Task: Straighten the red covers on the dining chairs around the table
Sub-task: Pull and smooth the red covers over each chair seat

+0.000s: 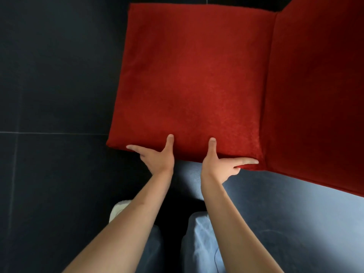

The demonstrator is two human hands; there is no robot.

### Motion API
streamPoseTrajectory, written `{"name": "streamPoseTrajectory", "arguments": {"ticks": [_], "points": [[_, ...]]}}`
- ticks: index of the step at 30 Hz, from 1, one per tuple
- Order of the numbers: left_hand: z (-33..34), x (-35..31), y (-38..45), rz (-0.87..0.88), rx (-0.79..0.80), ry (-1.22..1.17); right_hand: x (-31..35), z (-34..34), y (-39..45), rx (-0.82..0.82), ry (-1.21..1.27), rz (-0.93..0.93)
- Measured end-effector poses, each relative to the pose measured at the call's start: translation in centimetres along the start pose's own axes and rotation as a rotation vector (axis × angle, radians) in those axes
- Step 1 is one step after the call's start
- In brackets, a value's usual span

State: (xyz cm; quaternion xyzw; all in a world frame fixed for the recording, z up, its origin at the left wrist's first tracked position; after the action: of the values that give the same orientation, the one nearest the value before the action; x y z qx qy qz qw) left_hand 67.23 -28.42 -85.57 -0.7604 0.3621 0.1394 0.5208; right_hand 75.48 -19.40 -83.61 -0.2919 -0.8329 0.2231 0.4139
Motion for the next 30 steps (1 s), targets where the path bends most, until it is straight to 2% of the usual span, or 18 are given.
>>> {"name": "streamPoseTrajectory", "arguments": {"ticks": [9, 16, 24, 30], "points": [[1.0, 0.4, 1.0, -0.078, 0.006, -0.233, 0.0, 0.4, 1.0, -0.048, 0.208, -0.006], [1.7, 1.1, 1.3, -0.052, -0.024, -0.349, -0.9, 1.1, 1.5, -0.069, 0.362, -0.029], [2.3, 1.5, 1.6, -0.043, -0.025, -0.388, -1.8, 1.8, 2.4, -0.122, 0.449, -0.147], [2.2, 1.4, 1.5, -0.072, -0.031, -0.406, -2.1, 2.0, 2.8, -0.089, 0.460, -0.194]]}}
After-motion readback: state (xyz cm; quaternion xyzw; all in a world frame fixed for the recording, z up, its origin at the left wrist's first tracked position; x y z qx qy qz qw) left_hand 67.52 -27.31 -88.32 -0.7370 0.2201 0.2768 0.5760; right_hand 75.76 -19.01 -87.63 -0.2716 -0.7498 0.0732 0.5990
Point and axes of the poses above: each hand's wrist, its own y-axis towards the middle knuckle, its own z-axis out of the palm, x = y × z, the point moved 2 cm from there along y, towards the middle knuckle, and after that the axes turned 3 degrees about z, right-handed, at the moved point
